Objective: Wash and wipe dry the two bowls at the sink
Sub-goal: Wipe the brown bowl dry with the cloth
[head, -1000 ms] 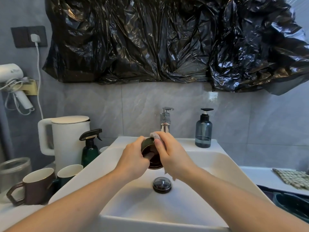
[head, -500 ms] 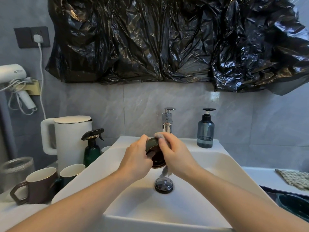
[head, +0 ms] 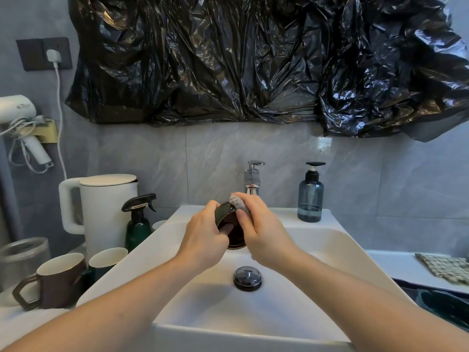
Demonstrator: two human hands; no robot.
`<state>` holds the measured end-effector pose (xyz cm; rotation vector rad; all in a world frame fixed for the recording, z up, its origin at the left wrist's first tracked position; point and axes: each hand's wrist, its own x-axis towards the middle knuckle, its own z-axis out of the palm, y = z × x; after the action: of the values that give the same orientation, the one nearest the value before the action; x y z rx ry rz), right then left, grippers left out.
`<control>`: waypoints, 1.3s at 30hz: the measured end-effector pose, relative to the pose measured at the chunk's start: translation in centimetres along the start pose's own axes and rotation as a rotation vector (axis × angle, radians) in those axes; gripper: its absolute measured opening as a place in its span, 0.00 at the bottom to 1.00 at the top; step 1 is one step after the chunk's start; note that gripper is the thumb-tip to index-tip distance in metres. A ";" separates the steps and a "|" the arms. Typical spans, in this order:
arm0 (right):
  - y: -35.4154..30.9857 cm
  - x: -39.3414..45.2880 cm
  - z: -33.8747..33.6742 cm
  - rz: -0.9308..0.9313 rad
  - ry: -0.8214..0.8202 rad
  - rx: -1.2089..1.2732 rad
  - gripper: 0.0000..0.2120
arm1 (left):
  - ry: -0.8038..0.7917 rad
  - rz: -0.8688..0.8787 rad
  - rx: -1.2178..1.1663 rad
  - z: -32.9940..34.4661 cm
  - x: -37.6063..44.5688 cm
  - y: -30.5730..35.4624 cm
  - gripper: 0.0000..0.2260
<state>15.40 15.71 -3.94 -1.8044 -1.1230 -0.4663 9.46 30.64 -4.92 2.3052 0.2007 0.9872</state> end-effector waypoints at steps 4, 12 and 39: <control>0.7 0.0 -0.5 0.159 -0.015 0.053 0.12 | -0.038 -0.071 -0.088 0.2 0.0 0.1 0.10; 1.5 0.2 0.0 0.376 -0.054 0.335 0.14 | -0.140 -0.188 -0.245 0.1 0.2 0.3 0.15; 0.0 0.1 0.2 0.062 -0.042 -0.044 0.13 | -0.122 -0.040 -0.042 0.6 0.0 -0.2 0.17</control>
<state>15.45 15.88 -4.00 -1.8899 -1.0901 -0.4213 9.92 30.53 -5.37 2.3047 0.1732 0.8206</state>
